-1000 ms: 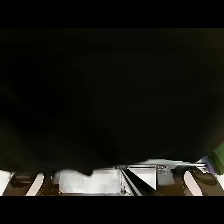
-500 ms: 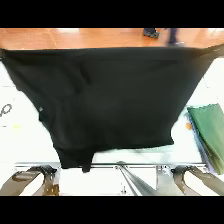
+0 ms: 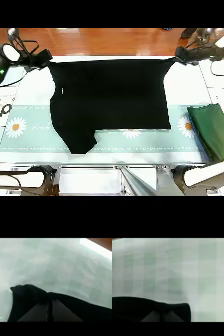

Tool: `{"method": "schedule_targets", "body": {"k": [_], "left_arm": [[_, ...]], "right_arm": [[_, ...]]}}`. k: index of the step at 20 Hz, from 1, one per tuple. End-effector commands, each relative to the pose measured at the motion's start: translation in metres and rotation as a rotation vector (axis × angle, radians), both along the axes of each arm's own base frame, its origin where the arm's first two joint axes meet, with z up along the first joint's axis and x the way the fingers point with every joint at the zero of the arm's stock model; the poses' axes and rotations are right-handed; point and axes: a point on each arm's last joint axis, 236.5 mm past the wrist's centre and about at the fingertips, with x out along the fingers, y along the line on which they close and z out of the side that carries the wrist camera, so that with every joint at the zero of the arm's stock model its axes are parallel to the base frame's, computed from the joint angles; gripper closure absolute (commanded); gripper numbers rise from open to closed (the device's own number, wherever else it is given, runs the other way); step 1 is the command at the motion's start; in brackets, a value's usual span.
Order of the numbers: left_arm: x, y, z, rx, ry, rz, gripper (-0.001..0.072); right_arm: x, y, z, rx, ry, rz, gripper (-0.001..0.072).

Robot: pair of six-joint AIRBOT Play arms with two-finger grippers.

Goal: Fold the shirts.

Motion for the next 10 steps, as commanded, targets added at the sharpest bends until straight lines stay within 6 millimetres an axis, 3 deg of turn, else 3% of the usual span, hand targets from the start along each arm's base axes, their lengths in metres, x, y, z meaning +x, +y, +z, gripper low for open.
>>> {"method": "schedule_targets", "body": {"k": [1,3,5,7,10], "left_arm": [[0.018,-0.009,-0.037,-0.101,0.043,-0.006,0.0690],[0.010,-0.014,-0.039,-0.096,0.074,-0.049,0.0690],[-0.013,-0.016,-0.041,-0.050,0.157,-0.176,0.0690],[-0.046,-0.015,-0.053,-0.037,0.275,-0.292,0.0690],[-0.070,-0.009,-0.079,-0.061,0.368,-0.305,0.0690]], "right_arm": [[0.020,0.002,-0.039,0.041,0.051,-0.004,0.0689],[0.012,0.004,-0.046,0.041,0.093,0.017,0.0689],[-0.012,0.007,-0.049,0.054,0.177,0.075,0.0689],[-0.041,0.009,-0.056,0.053,0.272,0.157,0.0689],[-0.055,0.004,-0.078,0.030,0.331,0.159,0.0689]]}}
